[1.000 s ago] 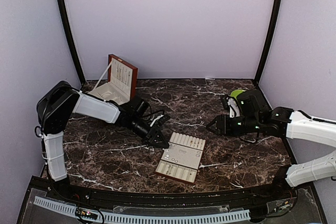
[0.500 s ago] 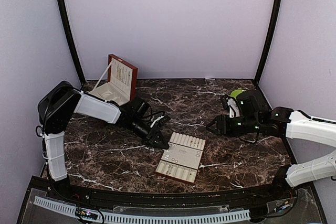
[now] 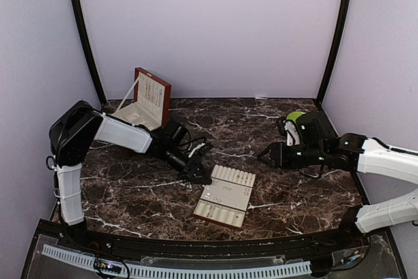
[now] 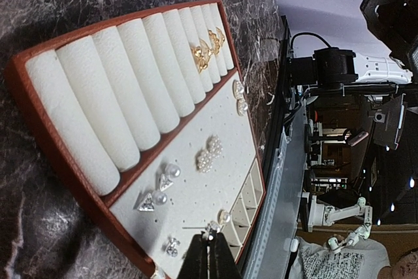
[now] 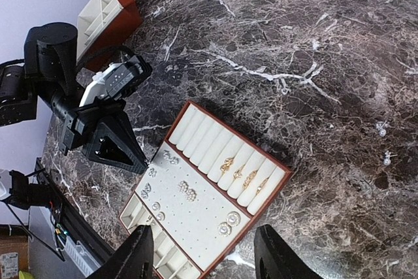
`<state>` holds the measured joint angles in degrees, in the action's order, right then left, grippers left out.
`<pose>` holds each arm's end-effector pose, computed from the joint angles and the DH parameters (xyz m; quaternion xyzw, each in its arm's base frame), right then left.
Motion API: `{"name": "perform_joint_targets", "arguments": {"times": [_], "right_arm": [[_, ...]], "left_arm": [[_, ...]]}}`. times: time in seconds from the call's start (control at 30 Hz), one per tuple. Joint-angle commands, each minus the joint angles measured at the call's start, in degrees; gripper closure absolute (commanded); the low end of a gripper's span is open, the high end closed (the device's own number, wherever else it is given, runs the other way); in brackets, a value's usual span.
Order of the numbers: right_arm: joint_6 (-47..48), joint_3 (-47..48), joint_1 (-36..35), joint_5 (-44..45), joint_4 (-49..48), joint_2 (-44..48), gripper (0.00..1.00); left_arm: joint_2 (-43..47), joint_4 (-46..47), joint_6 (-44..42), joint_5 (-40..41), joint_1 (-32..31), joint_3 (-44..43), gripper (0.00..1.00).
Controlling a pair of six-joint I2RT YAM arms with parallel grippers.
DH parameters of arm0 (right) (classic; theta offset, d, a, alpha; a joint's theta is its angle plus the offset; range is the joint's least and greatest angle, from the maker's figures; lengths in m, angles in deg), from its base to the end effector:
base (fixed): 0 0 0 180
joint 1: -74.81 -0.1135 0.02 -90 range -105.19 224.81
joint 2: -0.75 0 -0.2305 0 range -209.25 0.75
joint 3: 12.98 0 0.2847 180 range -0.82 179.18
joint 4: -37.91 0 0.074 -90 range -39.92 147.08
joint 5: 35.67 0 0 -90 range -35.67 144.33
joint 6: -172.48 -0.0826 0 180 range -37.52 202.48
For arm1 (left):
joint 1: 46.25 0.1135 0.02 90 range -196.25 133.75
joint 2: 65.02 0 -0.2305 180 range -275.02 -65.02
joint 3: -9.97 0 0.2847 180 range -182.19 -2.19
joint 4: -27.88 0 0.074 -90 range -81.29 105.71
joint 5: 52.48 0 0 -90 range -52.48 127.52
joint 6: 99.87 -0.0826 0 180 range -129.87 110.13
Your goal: Organize the mixed jewelry
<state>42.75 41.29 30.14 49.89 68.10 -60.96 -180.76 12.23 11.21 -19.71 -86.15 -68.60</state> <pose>0.2209 0.2273 0.1841 -0.0557 0.8951 0.3219 0.3033 0.2767 -0.3219 0.0545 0.2867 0.7959 -0.5332 0.0108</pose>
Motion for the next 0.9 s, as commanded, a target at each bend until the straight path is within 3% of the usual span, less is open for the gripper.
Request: {"name": "perform_joint_targets", "arguments": {"times": [0.0,0.87], "right_arm": [[-0.5,0.4,0.3,1.0,-0.5,1.4,0.47],[-0.6,-0.1,0.3,1.9,-0.3,1.2,0.47]], "left_arm": [[-0.3,-0.9,-0.7,-1.1,0.3,-1.3,1.00],[-1.8,-2.3,-0.3,-0.2,0.4,-2.0,1.00]]}}
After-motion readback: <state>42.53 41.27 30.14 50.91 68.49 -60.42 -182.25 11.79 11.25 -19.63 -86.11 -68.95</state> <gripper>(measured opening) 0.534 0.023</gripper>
